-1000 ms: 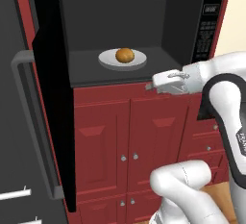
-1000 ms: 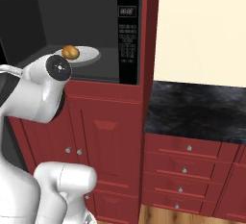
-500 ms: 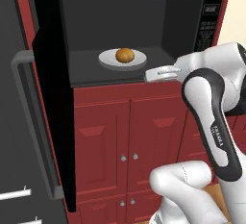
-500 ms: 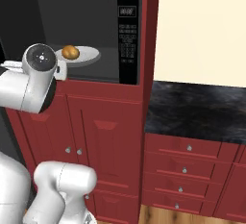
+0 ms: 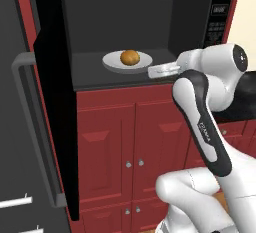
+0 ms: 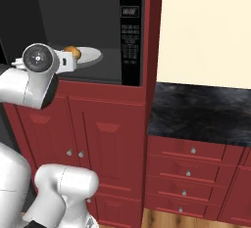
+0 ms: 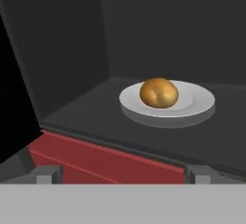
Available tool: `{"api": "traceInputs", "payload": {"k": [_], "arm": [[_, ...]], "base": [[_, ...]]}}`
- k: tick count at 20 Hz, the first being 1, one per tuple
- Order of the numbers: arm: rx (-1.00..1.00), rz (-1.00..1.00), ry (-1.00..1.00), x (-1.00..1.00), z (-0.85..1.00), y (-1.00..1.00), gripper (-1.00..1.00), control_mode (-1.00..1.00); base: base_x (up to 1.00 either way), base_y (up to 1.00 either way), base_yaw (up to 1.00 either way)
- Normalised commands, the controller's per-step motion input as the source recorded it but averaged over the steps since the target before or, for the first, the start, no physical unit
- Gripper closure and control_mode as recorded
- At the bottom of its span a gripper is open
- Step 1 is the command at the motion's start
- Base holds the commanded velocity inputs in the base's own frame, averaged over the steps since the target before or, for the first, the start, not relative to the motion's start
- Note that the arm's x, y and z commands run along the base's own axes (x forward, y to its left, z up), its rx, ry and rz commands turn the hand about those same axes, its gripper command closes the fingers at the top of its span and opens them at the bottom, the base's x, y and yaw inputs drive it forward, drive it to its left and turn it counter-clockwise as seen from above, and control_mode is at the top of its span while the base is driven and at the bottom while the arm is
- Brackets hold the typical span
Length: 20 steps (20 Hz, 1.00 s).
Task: Retrieve the reheated potato from the microwave, then place the potato, cheese, and condiment on the cutting board.
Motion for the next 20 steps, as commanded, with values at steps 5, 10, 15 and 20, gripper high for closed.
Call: {"api": "traceInputs", "payload": {"k": [5,10,15,20], "arm": [[-0.04,-0.15,0.1,0.57,0.15,-0.1,-1.0,-1.0],[0.0,-0.01,0.03,0.6,0.07,-0.08,-1.0,-1.0],[0.0,0.06,0.0,0.53,-0.01,0.0,-1.0,-1.0],[0.0,0.03,0.0,0.69,0.0,0.02,-1.0,-1.0]], "base": [[0.0,0.0,0.0],[0.0,0.0,0.0],[0.0,0.0,0.0],[0.0,0.0,0.0]]}}
